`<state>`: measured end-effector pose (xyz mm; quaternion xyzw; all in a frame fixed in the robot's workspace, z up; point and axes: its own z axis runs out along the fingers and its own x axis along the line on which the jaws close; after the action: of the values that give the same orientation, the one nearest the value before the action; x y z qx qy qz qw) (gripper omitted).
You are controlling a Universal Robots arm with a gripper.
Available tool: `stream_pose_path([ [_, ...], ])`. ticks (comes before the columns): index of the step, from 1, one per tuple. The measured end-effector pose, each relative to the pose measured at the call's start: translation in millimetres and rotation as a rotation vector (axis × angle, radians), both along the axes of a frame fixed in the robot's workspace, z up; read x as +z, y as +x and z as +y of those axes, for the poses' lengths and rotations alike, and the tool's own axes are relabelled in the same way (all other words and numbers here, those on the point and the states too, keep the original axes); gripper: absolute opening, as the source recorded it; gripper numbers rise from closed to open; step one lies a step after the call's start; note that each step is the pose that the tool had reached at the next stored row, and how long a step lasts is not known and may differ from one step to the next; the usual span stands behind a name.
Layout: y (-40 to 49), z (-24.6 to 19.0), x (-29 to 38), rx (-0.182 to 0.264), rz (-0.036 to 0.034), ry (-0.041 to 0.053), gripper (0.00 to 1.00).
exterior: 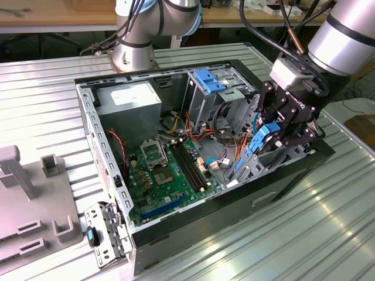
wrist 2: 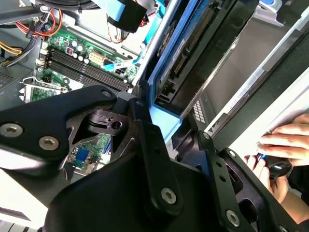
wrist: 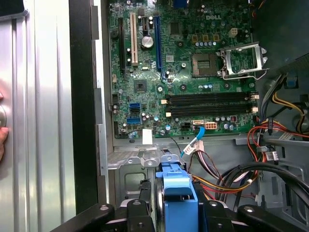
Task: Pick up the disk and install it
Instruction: 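Insert the disk into the insertion slot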
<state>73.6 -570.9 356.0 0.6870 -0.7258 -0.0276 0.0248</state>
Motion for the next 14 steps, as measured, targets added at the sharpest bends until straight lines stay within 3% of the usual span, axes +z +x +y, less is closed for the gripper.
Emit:
stream_pose_path([
  [5,0.0,0.0,0.7,0.0,0.0,-0.0001,0.45],
  [6,0.0,0.0,0.7,0.0,0.0,0.0001,0.51],
  [11,1.6,0.0,0.2,0.0,0.0,-0.0003,0.51],
  [12,3.4,-0.2,-0.9,0.0,-0.0001,0.0001,0.5],
  [14,9.4,-0.2,-1.9,0.0,-0.0001,0.0002,0.37],
])
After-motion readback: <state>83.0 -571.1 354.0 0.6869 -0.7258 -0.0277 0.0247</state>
